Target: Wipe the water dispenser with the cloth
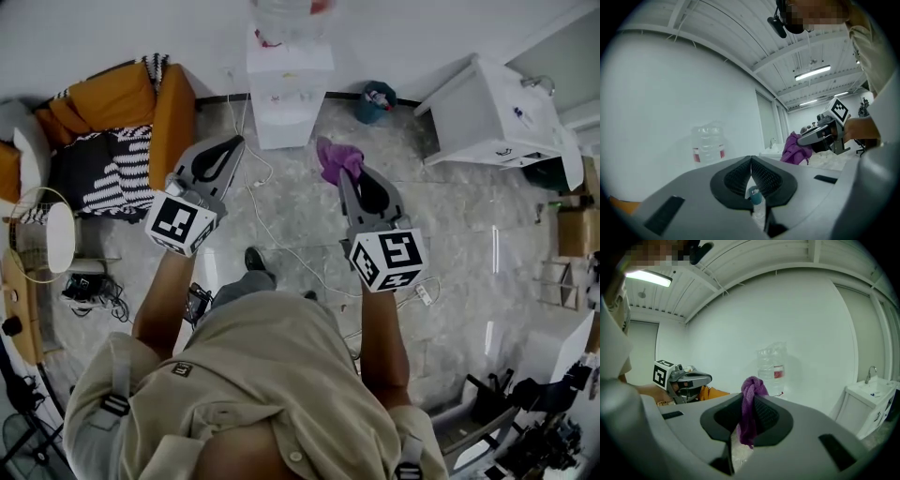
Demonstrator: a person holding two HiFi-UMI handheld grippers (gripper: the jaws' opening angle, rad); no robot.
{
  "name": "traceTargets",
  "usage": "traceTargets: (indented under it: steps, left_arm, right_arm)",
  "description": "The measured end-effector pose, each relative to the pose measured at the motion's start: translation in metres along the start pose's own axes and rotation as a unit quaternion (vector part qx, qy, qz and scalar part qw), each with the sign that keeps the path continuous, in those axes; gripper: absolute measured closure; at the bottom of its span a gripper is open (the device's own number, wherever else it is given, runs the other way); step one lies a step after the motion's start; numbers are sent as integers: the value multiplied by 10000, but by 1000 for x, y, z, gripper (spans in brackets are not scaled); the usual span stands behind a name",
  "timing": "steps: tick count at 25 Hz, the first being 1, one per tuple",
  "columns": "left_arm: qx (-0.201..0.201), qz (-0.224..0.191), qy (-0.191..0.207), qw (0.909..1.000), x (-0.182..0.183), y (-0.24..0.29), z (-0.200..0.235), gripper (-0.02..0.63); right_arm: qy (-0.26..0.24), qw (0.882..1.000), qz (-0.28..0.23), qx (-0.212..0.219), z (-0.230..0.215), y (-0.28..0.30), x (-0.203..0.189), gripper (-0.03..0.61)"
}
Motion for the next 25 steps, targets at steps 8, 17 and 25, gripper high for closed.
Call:
traceTargets:
  steps: [8, 17, 25]
  left_arm:
    - [-136, -146, -141, 9997, -14, 1, 58, 597]
    - [93, -125, -348, 9993, -30, -5, 88, 597]
    - [655, 87, -334, 9973, -43, -5, 121, 597]
  right_arm:
    - [-66, 9996, 110, -244, 20, 48, 9, 514]
    - [-178, 9995, 256, -65, 29, 89, 11, 514]
    - [-190, 9987, 289, 384, 16, 152, 8, 514]
Point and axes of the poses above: the fingertips, and each gripper's own axes: y forward along the fingers, z to its left, x out of its top, the point moved 5 cm from there along -y, backward along the fingers, and after that the axes turned 6 degrees about -x, right-handed, at the moved point
